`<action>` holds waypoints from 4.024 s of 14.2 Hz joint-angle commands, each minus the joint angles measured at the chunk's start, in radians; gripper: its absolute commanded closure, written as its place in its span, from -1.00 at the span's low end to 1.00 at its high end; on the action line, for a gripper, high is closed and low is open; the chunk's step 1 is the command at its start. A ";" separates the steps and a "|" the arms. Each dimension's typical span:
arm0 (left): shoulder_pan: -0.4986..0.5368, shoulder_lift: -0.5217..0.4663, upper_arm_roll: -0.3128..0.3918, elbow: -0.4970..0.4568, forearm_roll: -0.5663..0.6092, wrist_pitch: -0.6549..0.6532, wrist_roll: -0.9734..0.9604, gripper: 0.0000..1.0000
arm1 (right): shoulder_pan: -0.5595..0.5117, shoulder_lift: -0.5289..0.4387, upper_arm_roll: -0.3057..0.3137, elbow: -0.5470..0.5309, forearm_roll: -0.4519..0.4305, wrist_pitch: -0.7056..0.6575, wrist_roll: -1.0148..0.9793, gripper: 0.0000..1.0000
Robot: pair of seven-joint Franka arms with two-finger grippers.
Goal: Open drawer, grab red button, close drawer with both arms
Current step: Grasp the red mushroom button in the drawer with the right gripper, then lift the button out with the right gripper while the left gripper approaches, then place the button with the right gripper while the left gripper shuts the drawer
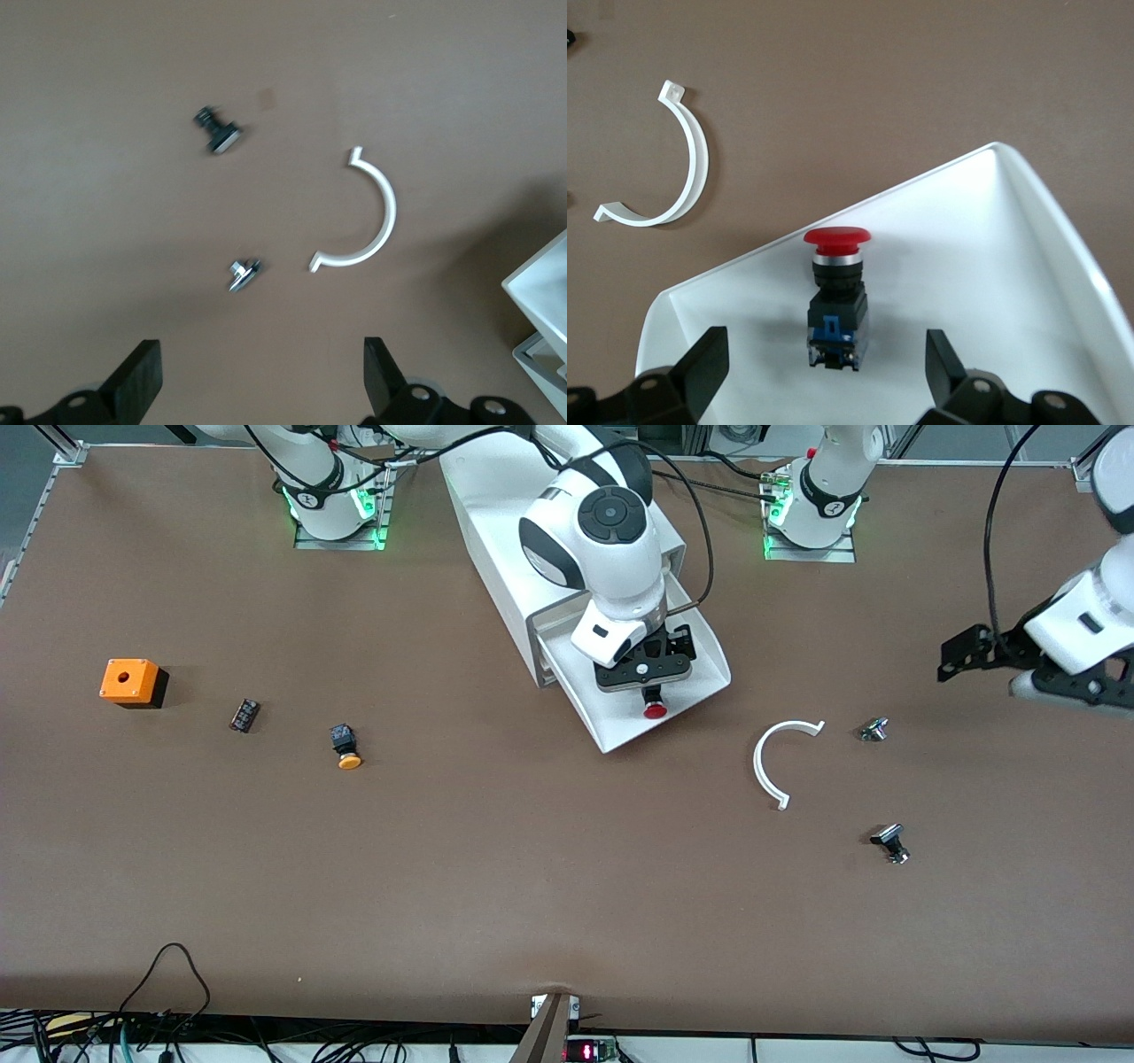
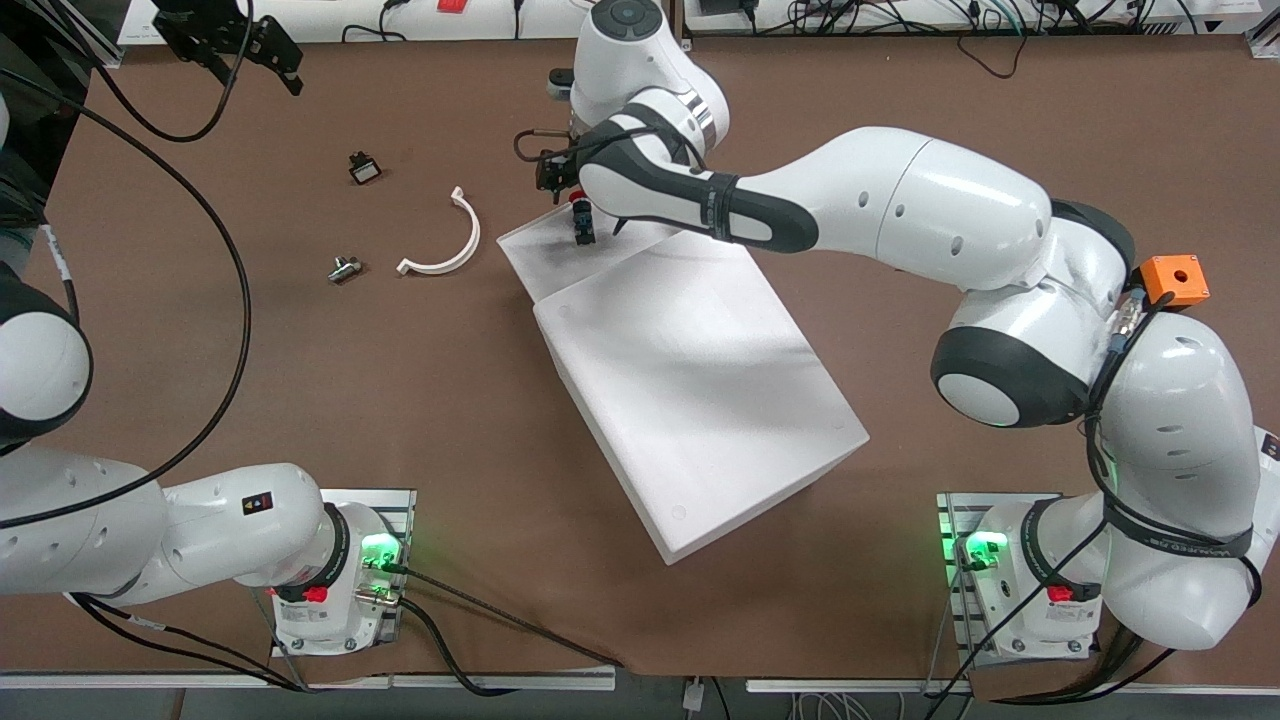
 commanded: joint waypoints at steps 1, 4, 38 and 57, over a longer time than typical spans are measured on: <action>-0.084 -0.022 0.022 0.028 0.112 -0.086 -0.152 -1.00 | 0.028 0.047 -0.017 0.045 -0.005 0.025 0.023 -0.95; -0.155 0.019 0.105 0.096 0.125 -0.136 -0.183 -1.00 | 0.035 0.075 -0.015 0.043 -0.039 0.043 0.025 -0.88; -0.299 0.177 0.170 0.072 -0.019 0.034 -0.480 -1.00 | -0.314 -0.128 -0.133 0.126 -0.067 -0.566 -0.725 1.00; -0.477 0.354 0.095 -0.083 -0.011 0.504 -1.162 -1.00 | -0.768 -0.397 -0.170 -0.838 0.097 0.210 -1.626 1.00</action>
